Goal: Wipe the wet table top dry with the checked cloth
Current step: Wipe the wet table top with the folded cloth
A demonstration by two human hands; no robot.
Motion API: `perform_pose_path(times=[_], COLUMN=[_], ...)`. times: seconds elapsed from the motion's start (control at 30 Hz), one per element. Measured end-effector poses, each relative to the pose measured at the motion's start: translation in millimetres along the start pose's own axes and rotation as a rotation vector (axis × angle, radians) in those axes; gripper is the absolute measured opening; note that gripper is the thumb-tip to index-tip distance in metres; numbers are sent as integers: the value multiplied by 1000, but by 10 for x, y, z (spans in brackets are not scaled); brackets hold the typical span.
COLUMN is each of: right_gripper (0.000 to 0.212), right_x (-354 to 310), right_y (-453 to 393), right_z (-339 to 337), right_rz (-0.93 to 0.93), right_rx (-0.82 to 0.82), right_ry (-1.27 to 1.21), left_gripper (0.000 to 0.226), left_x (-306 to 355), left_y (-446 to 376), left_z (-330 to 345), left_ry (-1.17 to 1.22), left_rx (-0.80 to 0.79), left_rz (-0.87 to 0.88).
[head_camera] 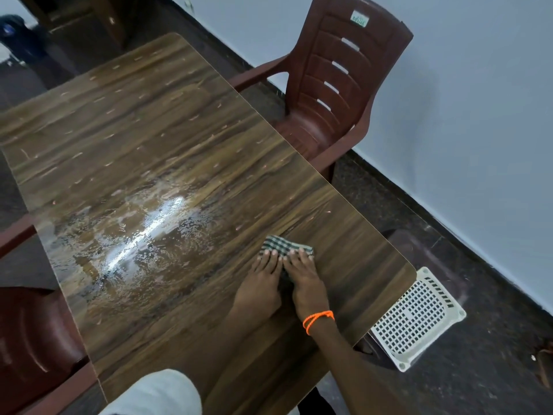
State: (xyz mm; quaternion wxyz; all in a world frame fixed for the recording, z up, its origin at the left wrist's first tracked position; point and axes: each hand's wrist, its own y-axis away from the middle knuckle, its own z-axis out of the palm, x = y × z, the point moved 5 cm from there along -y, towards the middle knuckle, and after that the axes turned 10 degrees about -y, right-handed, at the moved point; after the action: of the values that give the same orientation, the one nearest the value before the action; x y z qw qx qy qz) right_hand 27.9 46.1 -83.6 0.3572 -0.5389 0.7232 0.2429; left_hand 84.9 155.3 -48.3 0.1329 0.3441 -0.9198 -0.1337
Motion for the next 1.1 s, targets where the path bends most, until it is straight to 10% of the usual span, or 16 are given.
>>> perform_pose_path(times=[0.5,0.77,1.1], right_gripper=[48,56,62], right_x=[647,493,1004], right_y=[-308,-145,-255], right_z=[-878,-568,-1327], right_rz=[124,9,117], right_rx=[186,20,164], right_ry=[-20,-122,-11], left_gripper=[70,62,67], left_x=[818,690,1247], left_y=[-846,-503,-1116], left_z=[-209,-119,-220], left_ry=[37,-21,-70], left_rx=[37,27,101], left_rz=[-12,-129,68])
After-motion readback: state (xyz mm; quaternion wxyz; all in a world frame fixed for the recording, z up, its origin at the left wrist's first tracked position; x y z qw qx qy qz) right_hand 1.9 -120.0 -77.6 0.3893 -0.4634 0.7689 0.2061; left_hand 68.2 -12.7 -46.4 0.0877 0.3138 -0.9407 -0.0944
